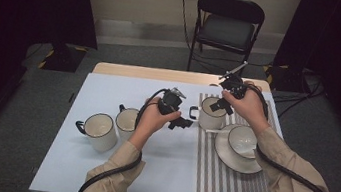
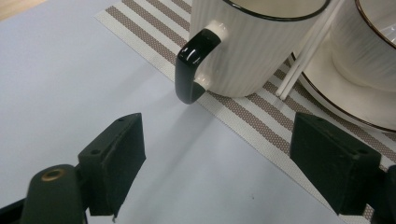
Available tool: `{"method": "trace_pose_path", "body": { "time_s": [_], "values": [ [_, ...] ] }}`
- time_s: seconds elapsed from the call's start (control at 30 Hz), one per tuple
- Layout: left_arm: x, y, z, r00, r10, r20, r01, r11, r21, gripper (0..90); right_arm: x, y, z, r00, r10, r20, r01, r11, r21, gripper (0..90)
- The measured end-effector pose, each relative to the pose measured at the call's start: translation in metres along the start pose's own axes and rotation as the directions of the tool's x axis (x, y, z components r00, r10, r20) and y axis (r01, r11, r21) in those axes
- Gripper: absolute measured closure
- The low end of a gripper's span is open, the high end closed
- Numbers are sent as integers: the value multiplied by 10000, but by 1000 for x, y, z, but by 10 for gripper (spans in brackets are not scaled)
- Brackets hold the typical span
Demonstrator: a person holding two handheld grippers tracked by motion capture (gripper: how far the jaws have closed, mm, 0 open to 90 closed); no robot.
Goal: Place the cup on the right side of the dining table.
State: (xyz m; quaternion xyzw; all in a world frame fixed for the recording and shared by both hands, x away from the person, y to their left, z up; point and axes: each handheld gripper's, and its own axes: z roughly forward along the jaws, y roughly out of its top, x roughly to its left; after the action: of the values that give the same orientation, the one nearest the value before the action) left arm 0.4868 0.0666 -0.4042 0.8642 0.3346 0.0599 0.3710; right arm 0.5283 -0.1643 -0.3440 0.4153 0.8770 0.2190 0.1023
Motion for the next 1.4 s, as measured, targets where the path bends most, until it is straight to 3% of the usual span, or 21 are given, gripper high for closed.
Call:
{"method": "trace_pose_path", "body": {
  "time_s": [0.63, 1.4],
  "values": [
    [-6, -3, -14, 9999, 87, 85, -87, 9999, -62, 189, 5, -9, -6, 9999, 29, -98, -29, 10000, -27, 166],
    [-10, -10, -20, 9997, 142, 177, -141, 9999, -60, 194, 14, -16, -14, 9990, -307, -330, 303, 9995, -127, 172]
  ]
}}
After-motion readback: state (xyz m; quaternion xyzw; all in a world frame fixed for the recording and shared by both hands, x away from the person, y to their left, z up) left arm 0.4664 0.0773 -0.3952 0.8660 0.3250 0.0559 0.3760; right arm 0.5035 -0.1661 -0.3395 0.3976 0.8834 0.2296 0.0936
